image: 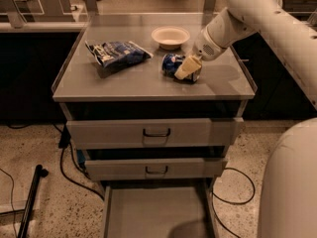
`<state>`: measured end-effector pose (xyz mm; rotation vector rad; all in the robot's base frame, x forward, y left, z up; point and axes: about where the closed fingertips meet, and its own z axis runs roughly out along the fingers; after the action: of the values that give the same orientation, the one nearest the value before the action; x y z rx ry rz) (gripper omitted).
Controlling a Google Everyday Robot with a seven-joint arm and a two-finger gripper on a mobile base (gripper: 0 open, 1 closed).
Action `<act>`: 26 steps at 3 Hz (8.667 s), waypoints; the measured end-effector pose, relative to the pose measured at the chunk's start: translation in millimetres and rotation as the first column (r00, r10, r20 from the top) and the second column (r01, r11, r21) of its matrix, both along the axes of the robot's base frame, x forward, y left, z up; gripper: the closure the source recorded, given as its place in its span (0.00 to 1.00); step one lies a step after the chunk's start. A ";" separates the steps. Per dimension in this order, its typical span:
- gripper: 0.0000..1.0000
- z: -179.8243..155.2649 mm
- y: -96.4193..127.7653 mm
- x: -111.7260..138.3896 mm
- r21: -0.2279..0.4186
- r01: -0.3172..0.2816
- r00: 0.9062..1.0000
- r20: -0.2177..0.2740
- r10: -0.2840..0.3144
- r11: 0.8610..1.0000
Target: Place pepsi can into bottom drawer
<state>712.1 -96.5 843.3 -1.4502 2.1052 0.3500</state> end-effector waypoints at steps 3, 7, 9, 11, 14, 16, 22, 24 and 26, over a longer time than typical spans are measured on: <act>1.00 3.4 6.1 -3.8 0.006 -0.029 1.000 -0.010 0.029 1.000; 1.00 100.6 -25.4 -129.0 0.095 -0.073 0.989 0.135 0.060 0.993; 1.00 67.0 -41.7 -202.7 0.090 -0.065 0.991 0.126 0.053 0.994; 1.00 0.9 -46.9 -229.7 0.097 -0.027 0.998 0.055 0.021 0.995; 1.00 -114.4 1.1 -254.2 0.212 -0.017 0.998 -0.047 0.027 0.977; 1.00 -197.4 18.8 -269.5 0.213 0.004 1.000 -0.024 0.001 0.977; 1.00 -383.9 36.4 -222.7 0.201 0.035 0.983 -0.186 0.003 0.979; 1.00 -445.9 34.8 -210.8 0.225 0.015 0.997 -0.078 0.003 0.974; 1.00 -523.7 21.8 -200.8 0.210 -0.008 0.993 -0.112 0.032 0.978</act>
Offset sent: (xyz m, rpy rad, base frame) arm 0.0000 0.0000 0.0000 0.0000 0.0000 0.0000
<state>511.3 -74.7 319.6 -1.3569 2.0717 0.6570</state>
